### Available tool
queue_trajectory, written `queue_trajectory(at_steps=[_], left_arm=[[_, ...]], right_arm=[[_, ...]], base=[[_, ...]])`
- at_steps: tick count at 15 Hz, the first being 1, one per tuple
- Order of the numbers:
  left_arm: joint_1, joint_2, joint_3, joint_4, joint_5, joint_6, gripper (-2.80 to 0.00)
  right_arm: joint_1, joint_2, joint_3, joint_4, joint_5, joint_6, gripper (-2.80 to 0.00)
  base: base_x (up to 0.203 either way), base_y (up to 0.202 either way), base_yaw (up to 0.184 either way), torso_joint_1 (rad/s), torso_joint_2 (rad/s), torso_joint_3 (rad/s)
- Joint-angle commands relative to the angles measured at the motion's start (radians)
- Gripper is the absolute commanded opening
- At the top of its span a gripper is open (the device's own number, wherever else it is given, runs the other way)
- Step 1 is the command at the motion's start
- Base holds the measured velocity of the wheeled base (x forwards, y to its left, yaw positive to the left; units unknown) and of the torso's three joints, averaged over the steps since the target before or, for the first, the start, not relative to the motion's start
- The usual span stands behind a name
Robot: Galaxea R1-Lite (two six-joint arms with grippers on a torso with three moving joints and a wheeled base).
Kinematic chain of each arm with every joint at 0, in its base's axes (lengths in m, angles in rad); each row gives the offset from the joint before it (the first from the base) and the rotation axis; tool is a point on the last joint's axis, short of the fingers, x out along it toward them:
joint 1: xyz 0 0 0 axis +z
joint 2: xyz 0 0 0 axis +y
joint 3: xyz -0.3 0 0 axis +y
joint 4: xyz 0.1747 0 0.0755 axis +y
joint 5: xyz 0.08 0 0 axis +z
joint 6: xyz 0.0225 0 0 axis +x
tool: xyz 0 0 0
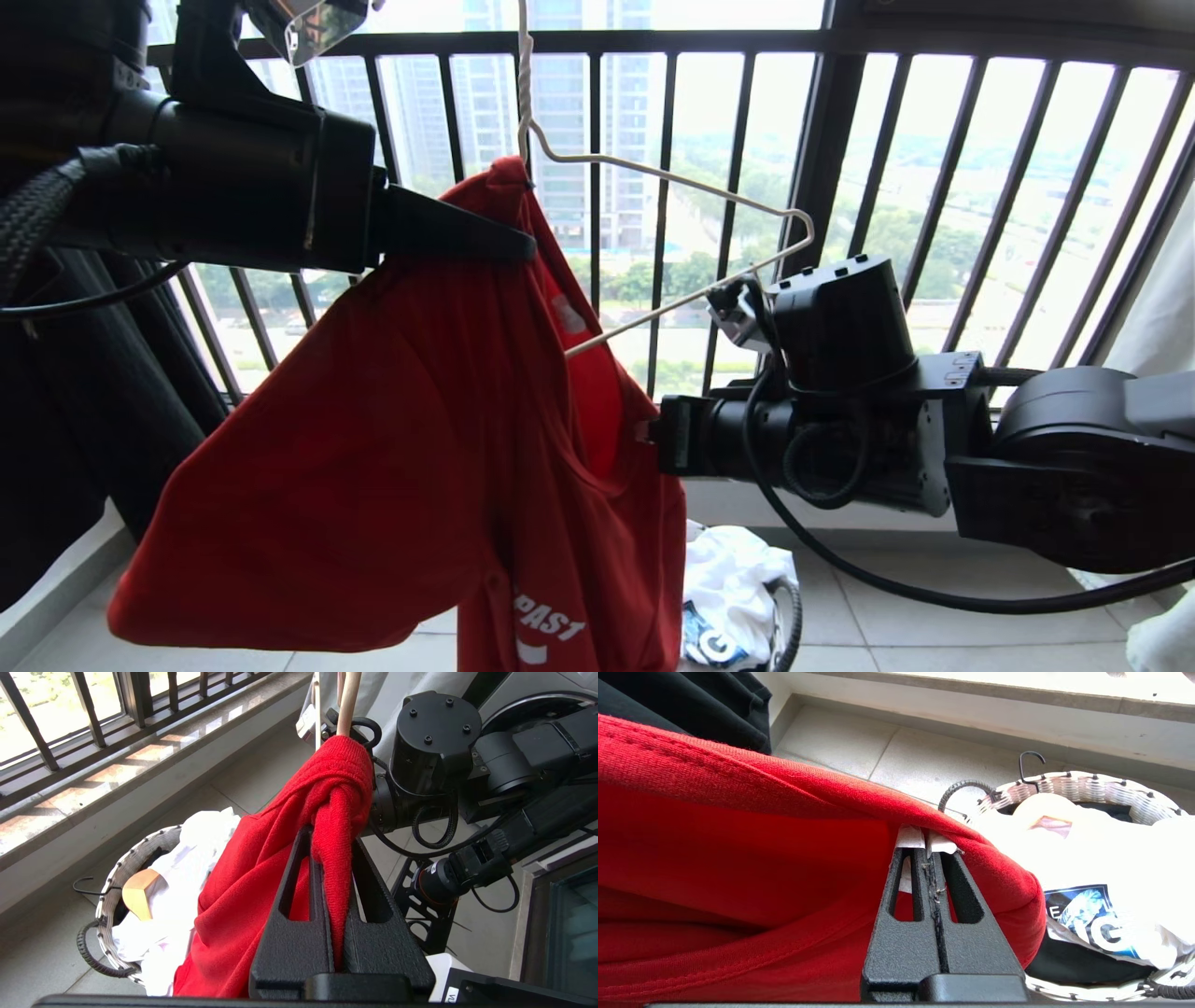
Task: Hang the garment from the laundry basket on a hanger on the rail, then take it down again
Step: Hang the clothes on the clothes rack
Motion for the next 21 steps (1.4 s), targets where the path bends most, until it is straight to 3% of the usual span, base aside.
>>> queue_trajectory(at_steps=[1, 8, 16, 21], left_arm=[[-0.006, 0.005, 0.002, 0.002, -0.003, 0.000, -2.80], [-0.007, 0.013, 0.003, -0.015, -0.002, -0.002, -2.80], [-0.005, 0.025, 0.002, -0.029, -0.001, -0.003, -2.80], [0.006, 0.031, 0.003, -0.074, 0.004, -0.035, -2.80]], right_arm=[[0.014, -0.005, -0.013, 0.005, -0.001, 0.003, -2.80], [0.017, -0.011, -0.053, 0.134, -0.001, 0.001, -2.80], [0.051, -0.026, -0.046, 0.139, -0.003, 0.005, -2.80], [0.051, -0.045, -0.048, 0.139, -0.017, 0.006, -2.80]], base=[[0.000, 0.000, 0.000, 0.000, 0.00, 0.000], [0.000, 0.000, 0.000, 0.000, 0.00, 0.000], [0.000, 0.000, 0.000, 0.000, 0.00, 0.000], [0.000, 0.000, 0.000, 0.000, 0.00, 0.000]])
